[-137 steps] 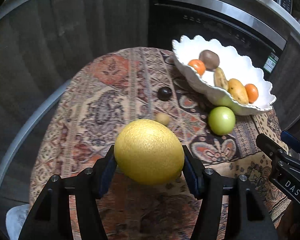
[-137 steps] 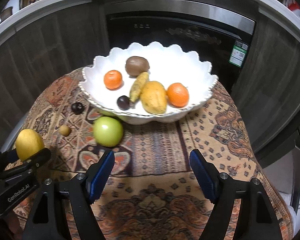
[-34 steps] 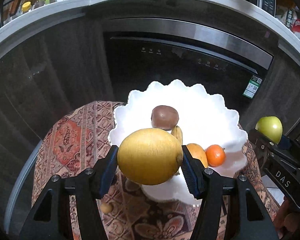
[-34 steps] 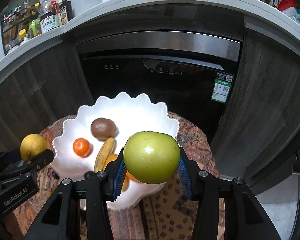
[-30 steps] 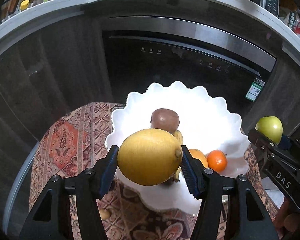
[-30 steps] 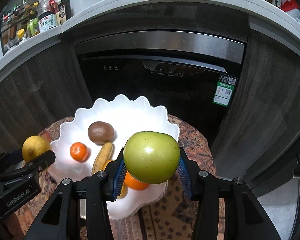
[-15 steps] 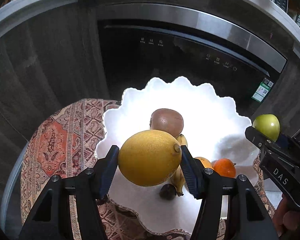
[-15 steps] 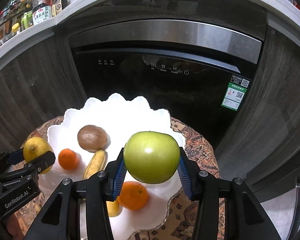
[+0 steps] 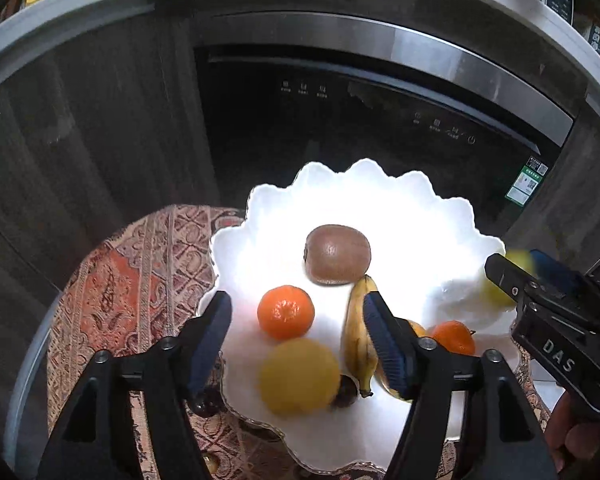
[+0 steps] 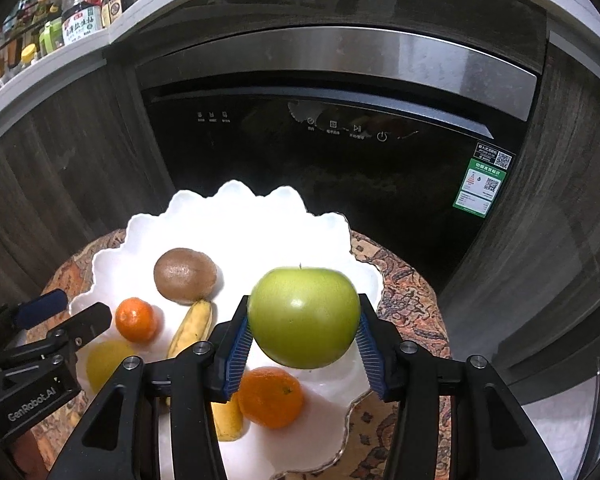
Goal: Organize fruits
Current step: 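Open both tools to drop the pomelo and green apple into the bowl, then raise both open tools away from the bowl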
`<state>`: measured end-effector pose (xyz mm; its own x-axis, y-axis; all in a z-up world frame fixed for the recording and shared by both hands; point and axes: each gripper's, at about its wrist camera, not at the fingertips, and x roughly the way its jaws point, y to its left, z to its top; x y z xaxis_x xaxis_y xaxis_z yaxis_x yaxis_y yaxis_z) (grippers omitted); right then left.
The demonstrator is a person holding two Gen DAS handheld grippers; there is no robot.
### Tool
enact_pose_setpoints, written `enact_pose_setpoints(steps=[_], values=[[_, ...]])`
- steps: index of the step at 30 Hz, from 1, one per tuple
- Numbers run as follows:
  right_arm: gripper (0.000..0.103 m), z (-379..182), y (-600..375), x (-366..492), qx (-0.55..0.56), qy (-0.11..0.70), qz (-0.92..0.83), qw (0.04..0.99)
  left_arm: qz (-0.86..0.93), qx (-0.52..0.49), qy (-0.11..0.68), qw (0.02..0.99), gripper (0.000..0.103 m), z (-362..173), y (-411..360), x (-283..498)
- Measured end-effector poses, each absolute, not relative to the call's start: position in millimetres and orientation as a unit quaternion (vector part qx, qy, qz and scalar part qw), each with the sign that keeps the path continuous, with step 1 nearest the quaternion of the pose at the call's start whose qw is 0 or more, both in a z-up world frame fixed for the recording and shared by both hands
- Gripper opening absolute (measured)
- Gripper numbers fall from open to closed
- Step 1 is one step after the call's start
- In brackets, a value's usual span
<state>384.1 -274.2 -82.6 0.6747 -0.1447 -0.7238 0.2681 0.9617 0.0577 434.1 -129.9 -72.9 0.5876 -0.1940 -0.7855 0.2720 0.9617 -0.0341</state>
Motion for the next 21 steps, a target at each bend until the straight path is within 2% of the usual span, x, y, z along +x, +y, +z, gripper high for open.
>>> enact_pose_setpoints(steps=[1,4,10,21], values=[[0.074,-79.6,-273.8,382.2,0.079,0.381,-0.117,0.914,-0.13,0.045,0.433,0.891,0.075,-71.0,-129.7,433.4],[0.083,-68.6,-273.9,375.5,0.073,0.361,-0.135,0.92,-0.126,0.043,0.428,0.894,0.082,-65.1,-128.1,430.7],[0.083,-54.3,-269.0,367.5,0.068,0.354,-0.134,0.923,-0.114,0.04,0.418,0.9,0.095,-50.0,-121.1,420.9],[0.083,-21.3,-244.8,336.0,0.061,0.332,-0.123,0.933,-0.102,0.033,0.39,0.914,0.099,-14.2,-96.8,388.5]])
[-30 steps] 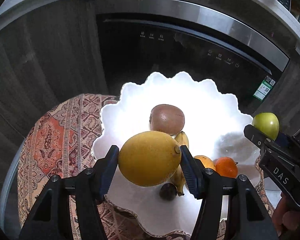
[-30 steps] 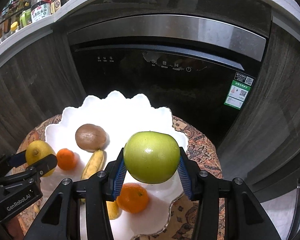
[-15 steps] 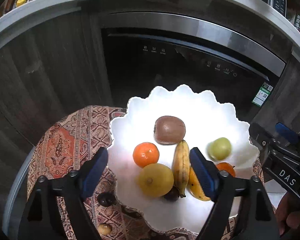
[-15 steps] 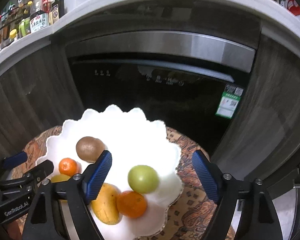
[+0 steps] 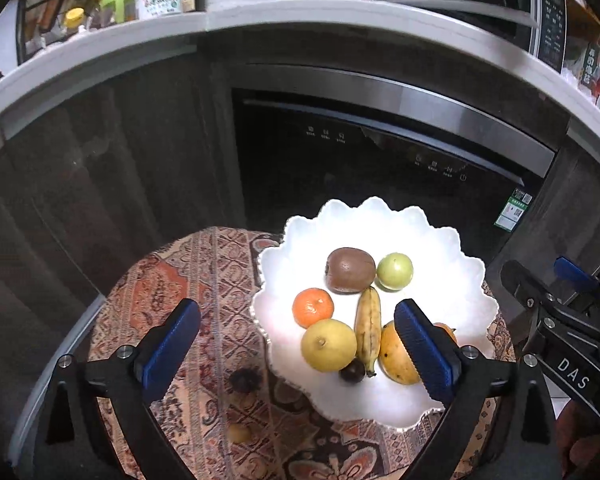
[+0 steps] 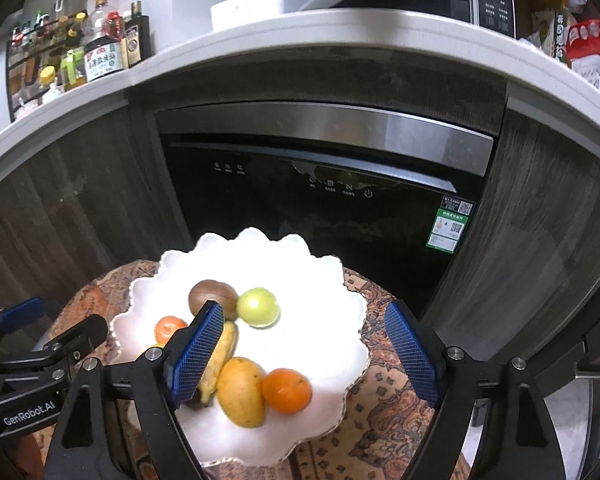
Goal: Organize fruits
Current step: 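Raise both open tools away from the bowl, then close the left tool on the small tan fruit while the right tool moves toward the dark plum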
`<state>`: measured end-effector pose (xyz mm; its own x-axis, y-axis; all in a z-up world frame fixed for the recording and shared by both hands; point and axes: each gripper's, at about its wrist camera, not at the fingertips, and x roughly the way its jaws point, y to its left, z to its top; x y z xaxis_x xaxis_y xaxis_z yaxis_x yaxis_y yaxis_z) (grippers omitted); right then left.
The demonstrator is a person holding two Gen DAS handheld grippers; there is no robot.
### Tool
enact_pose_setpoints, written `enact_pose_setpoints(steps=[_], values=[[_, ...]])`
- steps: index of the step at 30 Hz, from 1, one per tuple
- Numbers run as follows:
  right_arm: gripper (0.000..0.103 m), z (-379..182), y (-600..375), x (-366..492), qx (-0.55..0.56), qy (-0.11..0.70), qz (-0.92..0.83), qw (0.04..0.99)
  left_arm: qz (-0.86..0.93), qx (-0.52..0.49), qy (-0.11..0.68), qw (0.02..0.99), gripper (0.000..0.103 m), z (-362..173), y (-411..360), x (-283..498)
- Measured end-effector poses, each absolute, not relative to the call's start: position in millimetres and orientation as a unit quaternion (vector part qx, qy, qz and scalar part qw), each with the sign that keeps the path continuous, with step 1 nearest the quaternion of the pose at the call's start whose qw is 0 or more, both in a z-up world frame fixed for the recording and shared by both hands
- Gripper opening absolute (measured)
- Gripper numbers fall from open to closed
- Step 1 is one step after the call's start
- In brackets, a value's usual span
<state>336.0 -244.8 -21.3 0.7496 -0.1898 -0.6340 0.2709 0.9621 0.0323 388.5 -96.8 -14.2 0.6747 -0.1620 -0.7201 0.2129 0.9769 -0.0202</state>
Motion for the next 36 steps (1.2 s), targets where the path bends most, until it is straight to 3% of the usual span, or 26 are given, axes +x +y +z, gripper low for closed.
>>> enact_pose_setpoints(steps=[18,36], values=[[0.083,-1.8,-186.7,292.5,0.046,0.324,-0.103,0.939,-0.072,0.023,0.365,0.928,0.1,1.8,-38.7,338.0],[0.083,-52.0,-155.0,274.2,0.052,0.362,-0.092,0.926,-0.045,0.029,0.394,0.917,0.1,-54.5,-12.9,325.9]])
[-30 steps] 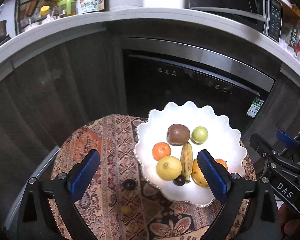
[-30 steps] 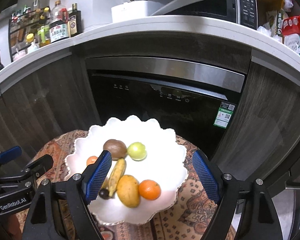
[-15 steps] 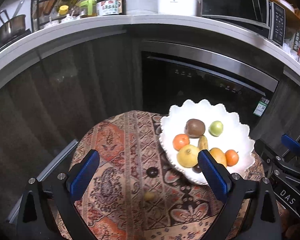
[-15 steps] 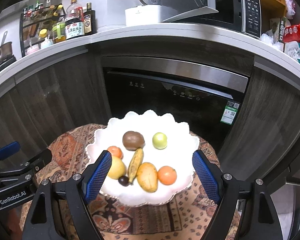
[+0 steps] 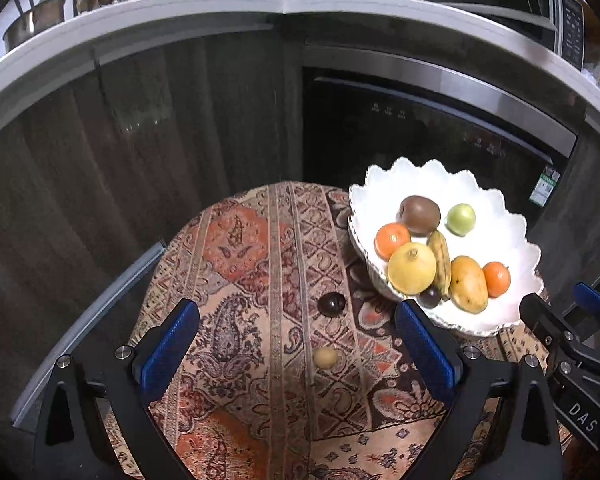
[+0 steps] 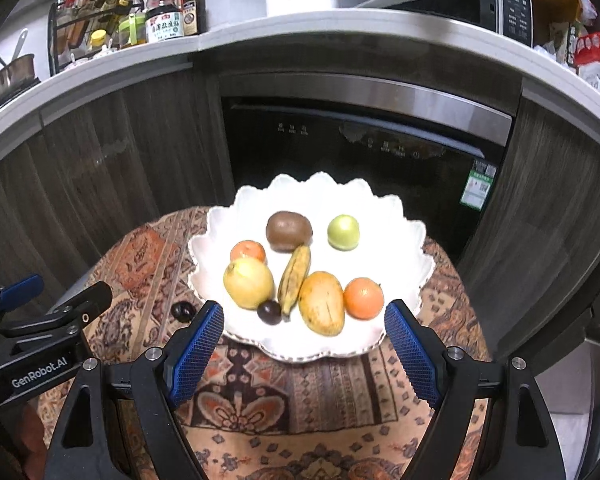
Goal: Organize fruits
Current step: 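Close the left tool on the small tan fruit while the right tool moves toward the dark plum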
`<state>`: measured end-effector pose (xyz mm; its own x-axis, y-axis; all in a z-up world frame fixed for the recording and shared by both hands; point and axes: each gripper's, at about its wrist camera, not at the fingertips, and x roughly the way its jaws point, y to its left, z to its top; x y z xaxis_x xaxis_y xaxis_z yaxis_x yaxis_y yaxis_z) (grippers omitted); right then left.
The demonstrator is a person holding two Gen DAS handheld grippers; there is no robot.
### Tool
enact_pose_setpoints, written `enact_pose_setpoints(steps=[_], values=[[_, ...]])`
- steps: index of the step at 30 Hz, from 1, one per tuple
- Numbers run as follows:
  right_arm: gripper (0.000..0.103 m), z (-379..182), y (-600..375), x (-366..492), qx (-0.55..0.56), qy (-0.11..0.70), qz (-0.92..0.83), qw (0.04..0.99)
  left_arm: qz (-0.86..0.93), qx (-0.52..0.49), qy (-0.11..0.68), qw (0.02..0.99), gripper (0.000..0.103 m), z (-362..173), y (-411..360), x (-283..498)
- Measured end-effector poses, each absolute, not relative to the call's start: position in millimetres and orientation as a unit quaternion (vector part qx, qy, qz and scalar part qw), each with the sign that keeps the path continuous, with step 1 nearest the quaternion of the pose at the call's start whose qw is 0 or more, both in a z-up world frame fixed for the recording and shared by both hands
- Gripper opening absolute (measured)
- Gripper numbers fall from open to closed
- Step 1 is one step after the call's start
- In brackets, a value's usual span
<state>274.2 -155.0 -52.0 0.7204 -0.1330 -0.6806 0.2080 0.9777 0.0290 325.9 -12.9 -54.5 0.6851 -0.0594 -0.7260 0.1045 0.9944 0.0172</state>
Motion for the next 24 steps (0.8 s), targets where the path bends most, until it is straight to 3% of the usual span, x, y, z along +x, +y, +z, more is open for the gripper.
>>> enact_pose_setpoints(steps=[5,18,24], values=[[0.083,-69.3,-161.0,276.1,0.06,0.379,-0.101,0.918,-0.047,0.037,0.404,0.913,0.097,-77.0,-16.6,327.2],[0.083,-120.7,-157.6,287.7,0.057,0.426,-0.103,0.897,-0.062,0.041,0.457,0.886,0.064,-140.1,-20.4,344.8],[0.083,-135.2,-159.7,292.0,0.06,0.44,-0.105,0.89,-0.069,0.04,0.467,0.88,0.056,-155.3,-26.1,349.6]])
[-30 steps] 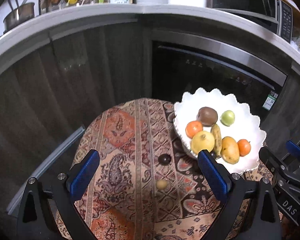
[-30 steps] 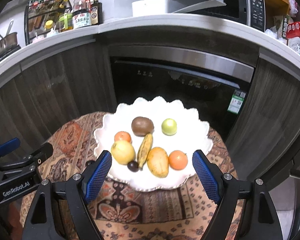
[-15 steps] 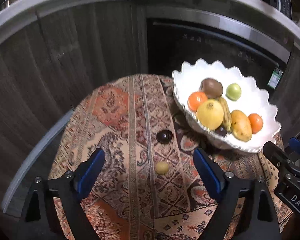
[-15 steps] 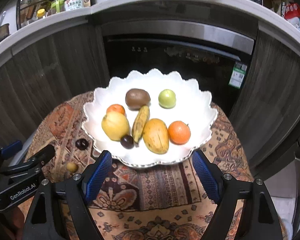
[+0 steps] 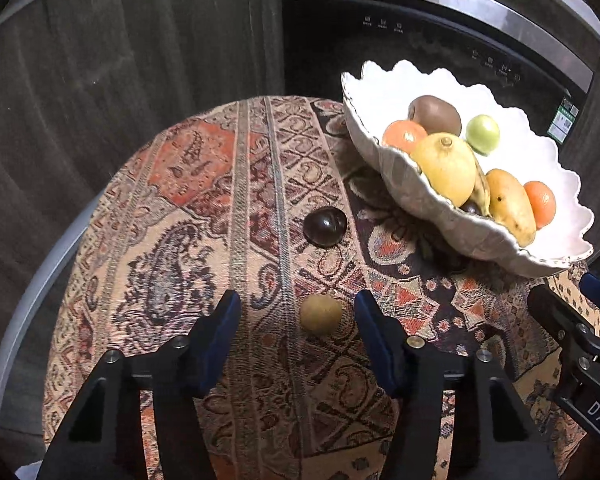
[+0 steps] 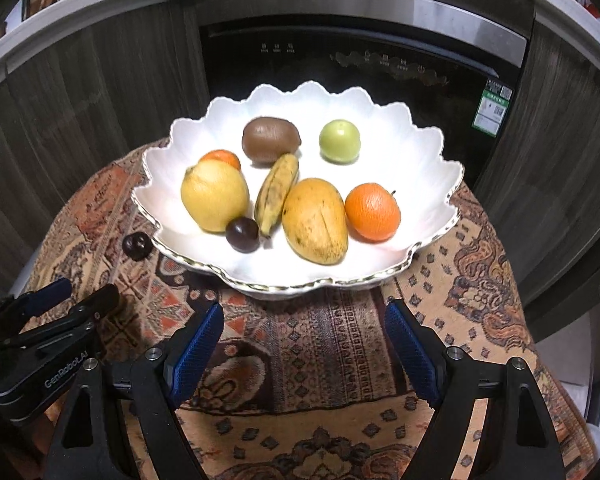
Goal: Organize fruits
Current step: 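Close the left tool on the small tan fruit while the right tool moves toward the dark plum, then close the right tool on the dark plum while the left tool holds the tan fruit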
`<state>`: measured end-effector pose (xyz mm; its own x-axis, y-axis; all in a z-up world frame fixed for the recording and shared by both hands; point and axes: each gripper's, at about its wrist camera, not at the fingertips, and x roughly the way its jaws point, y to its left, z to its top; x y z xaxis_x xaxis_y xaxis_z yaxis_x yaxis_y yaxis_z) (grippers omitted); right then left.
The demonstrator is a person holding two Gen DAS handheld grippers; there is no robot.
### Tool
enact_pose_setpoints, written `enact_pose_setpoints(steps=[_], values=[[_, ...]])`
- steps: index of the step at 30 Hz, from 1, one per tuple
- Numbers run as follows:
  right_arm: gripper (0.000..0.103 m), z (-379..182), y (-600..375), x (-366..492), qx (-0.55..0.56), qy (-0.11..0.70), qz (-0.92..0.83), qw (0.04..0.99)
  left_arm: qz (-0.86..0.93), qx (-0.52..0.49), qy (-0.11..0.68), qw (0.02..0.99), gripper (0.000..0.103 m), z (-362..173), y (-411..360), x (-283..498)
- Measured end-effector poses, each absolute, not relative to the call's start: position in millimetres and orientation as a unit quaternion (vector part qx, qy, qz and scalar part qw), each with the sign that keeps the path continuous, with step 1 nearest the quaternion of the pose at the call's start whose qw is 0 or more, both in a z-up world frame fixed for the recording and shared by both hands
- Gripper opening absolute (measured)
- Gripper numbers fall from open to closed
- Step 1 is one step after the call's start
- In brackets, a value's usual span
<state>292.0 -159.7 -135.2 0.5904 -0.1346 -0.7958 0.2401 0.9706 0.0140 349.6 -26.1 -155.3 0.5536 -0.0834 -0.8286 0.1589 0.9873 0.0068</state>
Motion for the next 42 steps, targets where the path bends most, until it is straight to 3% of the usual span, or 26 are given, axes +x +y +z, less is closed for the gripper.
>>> enact_pose_setpoints(steps=[9,22,42], values=[[0.083,-144.1,-163.3,293.1,0.065,0.449,-0.108,0.884,-0.088,0.035,0.48,0.872,0.024,-167.2,-32.1,350.0],[0.083,-135.1,-159.5,290.7,0.062,0.443,-0.104,0.888,-0.088,0.033,0.465,0.88,0.024,-151.2,-21.0,344.1],[0.083,-129.7,-64.7,322.4,0.023,0.442,-0.026,0.896,-0.014,0.017,0.448,0.894,0.024,-125.5,89.4,334.3]])
